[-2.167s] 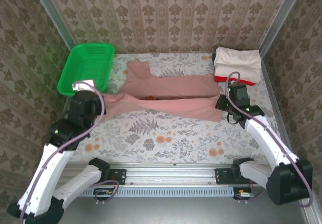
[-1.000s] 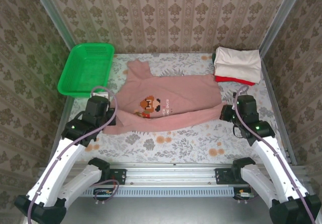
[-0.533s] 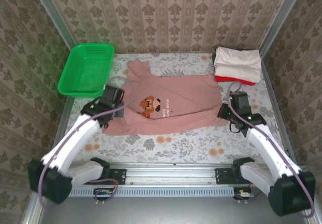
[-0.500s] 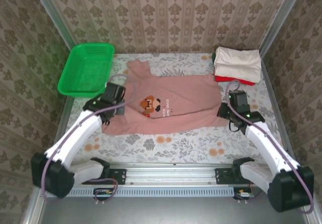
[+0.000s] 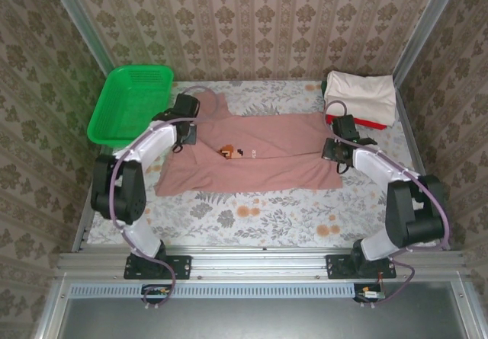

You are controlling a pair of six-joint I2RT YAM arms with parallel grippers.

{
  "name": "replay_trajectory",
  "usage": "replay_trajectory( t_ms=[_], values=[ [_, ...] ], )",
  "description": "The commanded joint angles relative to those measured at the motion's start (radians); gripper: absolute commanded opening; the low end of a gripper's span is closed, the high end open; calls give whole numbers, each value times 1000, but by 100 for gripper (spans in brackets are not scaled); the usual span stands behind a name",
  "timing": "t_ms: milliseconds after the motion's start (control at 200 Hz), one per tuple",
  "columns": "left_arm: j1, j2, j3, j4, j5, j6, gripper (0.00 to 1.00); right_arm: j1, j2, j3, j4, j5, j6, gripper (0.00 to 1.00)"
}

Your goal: Fold and stack the t-shirts

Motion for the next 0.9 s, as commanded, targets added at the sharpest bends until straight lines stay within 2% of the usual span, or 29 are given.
replay_trajectory(
  t_ms=[0, 65, 110, 205, 305, 380, 415, 580, 695, 790, 895],
  values=[
    [14, 48, 72, -30, 21, 21, 26, -5, 35, 63, -31, 45, -19, 17],
    [24, 65, 104, -56, 26, 11, 45, -5, 42, 93, -77, 68, -19, 25],
    [29, 61, 113, -80, 14, -6, 50, -5, 31, 108, -112, 77, -17, 31],
    [35, -2, 79, -119, -6, -55, 61, -4, -17, 114, -192, 77, 7, 52],
    [39, -134, -52, -116, 35, -130, 64, 26, -98, 44, -225, 5, 67, 55],
    [39, -233, -201, -38, 153, -159, 67, 78, -126, -31, -156, -66, 95, 57],
    [40, -257, -250, -28, 169, -188, 69, 98, -116, -46, -159, -66, 111, 58],
    [44, -233, -338, -90, 189, -296, 70, 116, -16, -39, -232, -29, 160, 53],
    [77, -198, -376, -106, 177, -344, 69, 125, -33, -78, -264, 6, 223, 53],
    [101, -181, -412, -71, 216, -354, 65, 127, -63, -124, -258, 5, 256, 53],
    [118, -153, -435, -32, 256, -352, 55, 127, -50, -155, -227, -16, 272, 48]
  ],
)
